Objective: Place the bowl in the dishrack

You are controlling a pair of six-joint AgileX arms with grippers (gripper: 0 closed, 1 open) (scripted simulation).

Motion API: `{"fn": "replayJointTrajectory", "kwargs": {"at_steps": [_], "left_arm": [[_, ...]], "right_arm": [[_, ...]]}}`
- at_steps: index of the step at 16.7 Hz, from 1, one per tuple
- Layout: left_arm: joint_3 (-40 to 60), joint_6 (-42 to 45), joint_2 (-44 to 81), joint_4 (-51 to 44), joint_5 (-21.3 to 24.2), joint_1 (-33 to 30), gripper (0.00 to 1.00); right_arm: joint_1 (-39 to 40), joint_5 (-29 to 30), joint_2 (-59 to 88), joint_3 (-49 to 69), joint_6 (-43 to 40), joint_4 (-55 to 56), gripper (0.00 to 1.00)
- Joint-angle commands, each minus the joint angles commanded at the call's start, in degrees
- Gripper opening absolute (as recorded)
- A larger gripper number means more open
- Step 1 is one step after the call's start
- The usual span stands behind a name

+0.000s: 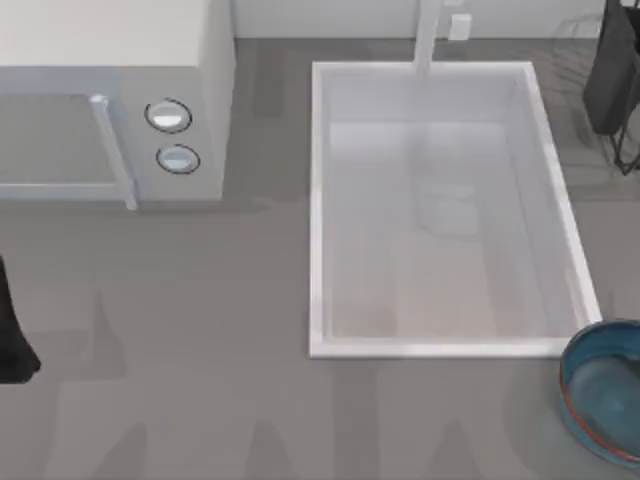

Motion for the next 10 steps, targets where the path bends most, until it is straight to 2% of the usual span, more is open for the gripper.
{"fn": "replayJointTrajectory", "kwargs": {"at_steps": [5, 10], "left_arm": [[0.00, 0.00, 0.00, 0.00, 0.00, 0.00, 1.00], [0.00, 0.00, 0.00, 0.00, 0.00, 0.00, 1.00]], "right_arm": [[0.00, -0.05, 3.81, 3.71, 0.03, -3.77, 1.00], [-0.28, 0.04, 22.12, 18.20, 0.08, -20.31, 1.00]]}}
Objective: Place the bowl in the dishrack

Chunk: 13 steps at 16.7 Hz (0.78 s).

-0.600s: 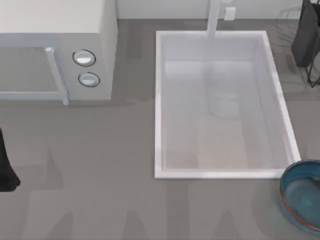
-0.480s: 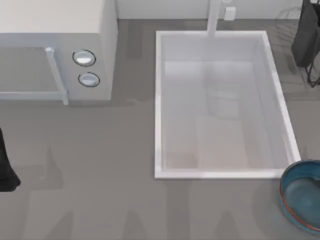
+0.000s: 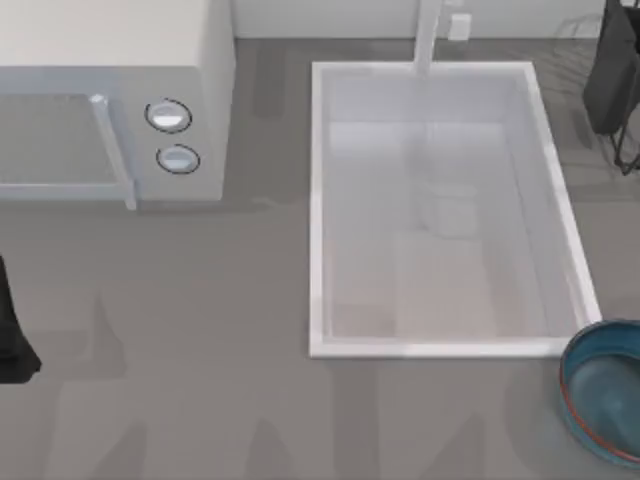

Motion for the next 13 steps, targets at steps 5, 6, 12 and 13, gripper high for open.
{"fn": "replayJointTrajectory", "kwargs": {"at_steps": [5, 6, 12, 13], "left_arm": [[0.00, 0.00, 0.00, 0.00, 0.00, 0.00, 1.00], [0.00, 0.00, 0.00, 0.00, 0.00, 0.00, 1.00], [0.00, 0.00, 0.00, 0.00, 0.00, 0.00, 1.00], [0.00, 0.00, 0.00, 0.00, 0.00, 0.00, 1.00]], "right_arm": [[-0.19, 0.11, 27.45, 17.58, -0.16, -22.13, 1.00], [-0.21, 0.12, 32.59, 20.95, -0.20, -26.26, 1.00], [-0.33, 0.07, 53.80, 37.36, -0.26, -44.51, 1.00], [-0.34, 0.04, 55.80, 39.07, -0.26, -46.27, 1.00]]}}
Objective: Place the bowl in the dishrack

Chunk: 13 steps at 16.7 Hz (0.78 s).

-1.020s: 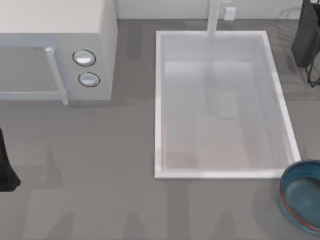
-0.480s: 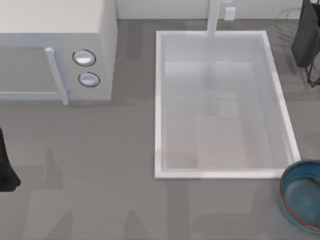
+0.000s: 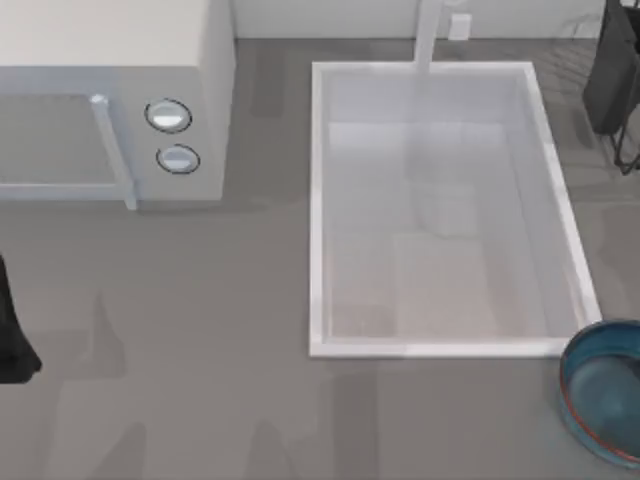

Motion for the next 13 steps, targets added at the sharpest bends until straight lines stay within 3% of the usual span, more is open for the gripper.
{"fn": "replayJointTrajectory", "kwargs": {"at_steps": [8, 13], "left_arm": [[0.00, 0.00, 0.00, 0.00, 0.00, 0.00, 1.00], [0.00, 0.00, 0.00, 0.00, 0.00, 0.00, 1.00]], "right_arm": [[0.06, -0.05, 2.68, 2.00, -0.01, -1.97, 1.00], [0.11, -0.06, 5.73, -4.49, 0.16, 7.52, 1.00]]}}
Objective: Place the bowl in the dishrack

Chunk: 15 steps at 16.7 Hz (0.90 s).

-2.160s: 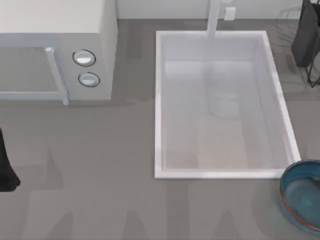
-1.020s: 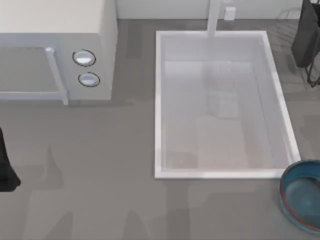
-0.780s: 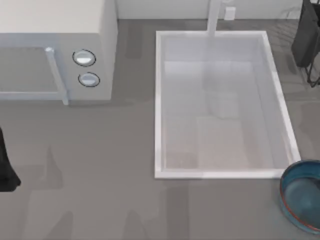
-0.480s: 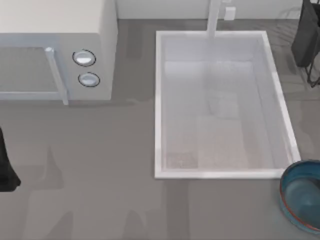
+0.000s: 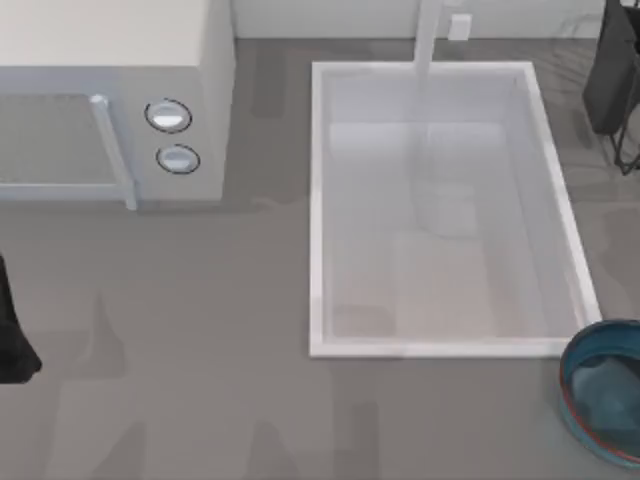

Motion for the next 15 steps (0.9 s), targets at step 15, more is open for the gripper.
{"fn": "replayJointTrajectory", "kwargs": {"at_steps": [15], "left_arm": [[0.00, 0.00, 0.00, 0.00, 0.00, 0.00, 1.00]], "right_arm": [[0.14, -0.01, 5.30, -10.08, 0.22, 15.32, 0.70]]}}
